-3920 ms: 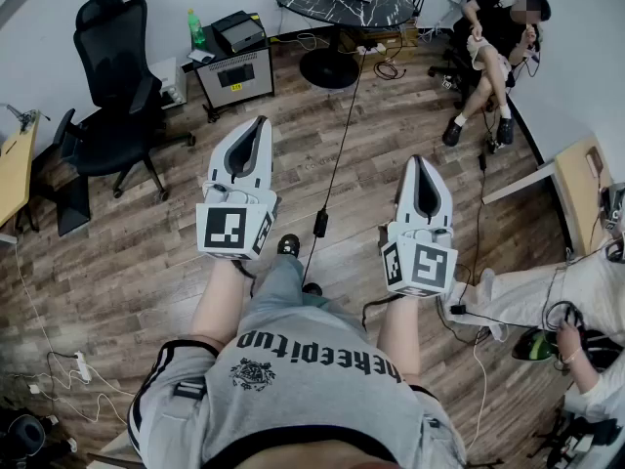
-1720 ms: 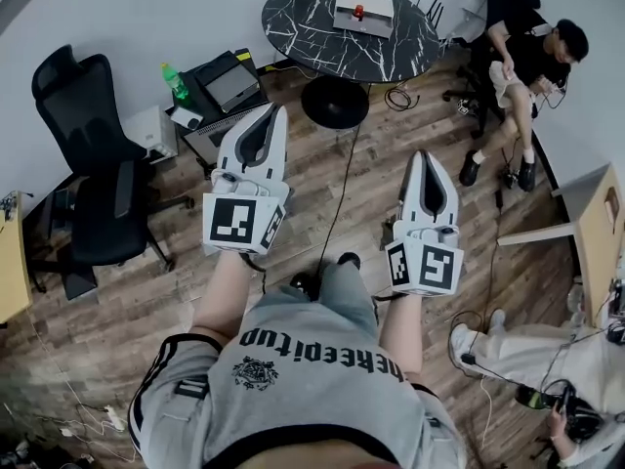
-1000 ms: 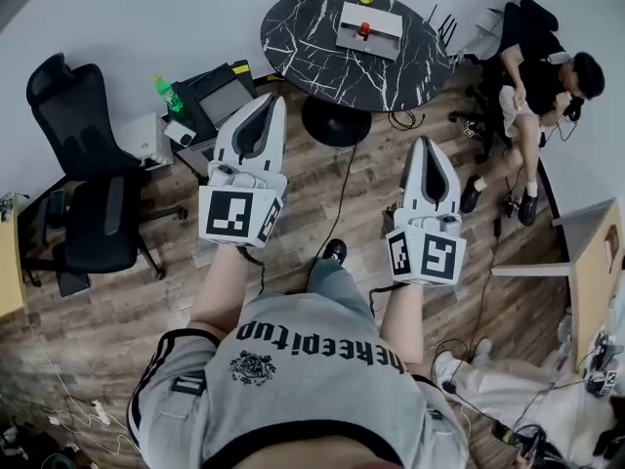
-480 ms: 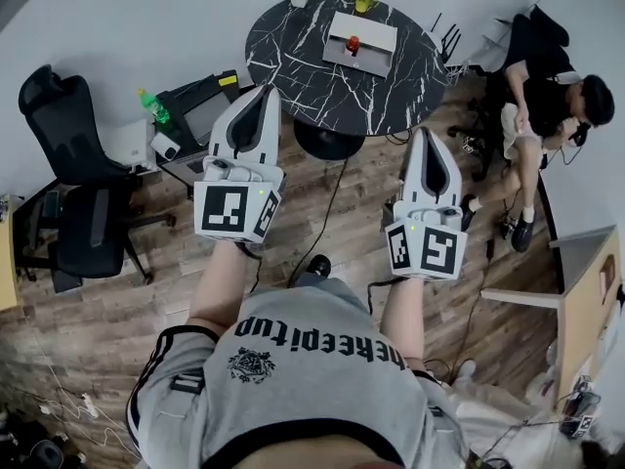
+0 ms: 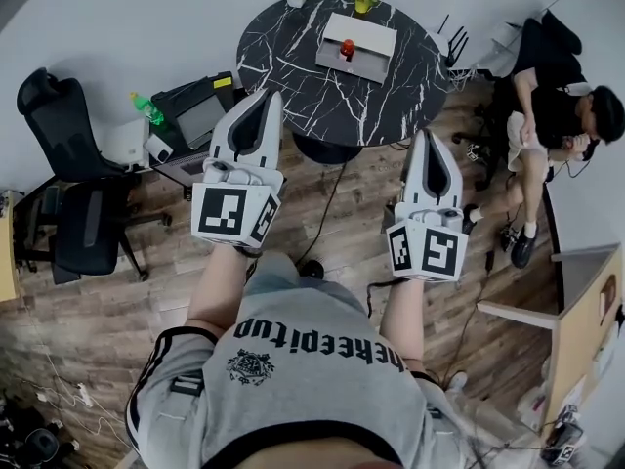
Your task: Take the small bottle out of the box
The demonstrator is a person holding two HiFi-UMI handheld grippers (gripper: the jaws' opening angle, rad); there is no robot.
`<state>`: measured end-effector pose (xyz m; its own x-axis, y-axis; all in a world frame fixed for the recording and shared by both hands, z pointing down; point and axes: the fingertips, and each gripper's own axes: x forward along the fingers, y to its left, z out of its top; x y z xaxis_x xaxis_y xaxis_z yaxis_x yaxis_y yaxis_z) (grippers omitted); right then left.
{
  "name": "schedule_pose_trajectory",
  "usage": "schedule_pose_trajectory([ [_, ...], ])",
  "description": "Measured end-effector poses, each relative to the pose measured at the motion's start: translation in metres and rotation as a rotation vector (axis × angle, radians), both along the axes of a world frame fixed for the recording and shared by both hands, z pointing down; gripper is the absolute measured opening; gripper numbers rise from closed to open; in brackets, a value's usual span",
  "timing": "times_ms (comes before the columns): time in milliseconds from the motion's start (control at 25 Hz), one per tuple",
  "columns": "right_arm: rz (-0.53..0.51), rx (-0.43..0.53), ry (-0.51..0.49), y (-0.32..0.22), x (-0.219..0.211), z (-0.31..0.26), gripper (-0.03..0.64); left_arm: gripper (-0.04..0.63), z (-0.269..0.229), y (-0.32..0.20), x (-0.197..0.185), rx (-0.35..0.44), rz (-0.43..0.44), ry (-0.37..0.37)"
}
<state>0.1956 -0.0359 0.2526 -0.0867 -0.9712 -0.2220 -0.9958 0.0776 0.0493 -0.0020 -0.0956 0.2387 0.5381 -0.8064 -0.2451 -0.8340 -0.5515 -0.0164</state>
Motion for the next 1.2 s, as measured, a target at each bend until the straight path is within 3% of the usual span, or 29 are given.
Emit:
schedule_pose_trajectory([
  [160,-0.017,-0.014,-0.002,-0.01,0.004,0.007,0.0,0.003,0.005,-0.008,0.007,-0.017,0.008,0.022],
  [360,-0.014,-0.018,-0.006,-0.028,0.012,0.012,-0.001,0.003,0.008,-0.026,0.02,0.013,0.002,-0.027],
  [520,0.002,-0.011,0.001,-0.049,0.019,0.012,-0.001,0.003,0.009,-0.051,0.029,0.014,0.015,-0.022],
  [1200,0.075,-0.017,0.007,-0.202,0.033,0.002,0.0,0.003,0.009,-0.219,0.053,-0.012,0.098,-0.026],
])
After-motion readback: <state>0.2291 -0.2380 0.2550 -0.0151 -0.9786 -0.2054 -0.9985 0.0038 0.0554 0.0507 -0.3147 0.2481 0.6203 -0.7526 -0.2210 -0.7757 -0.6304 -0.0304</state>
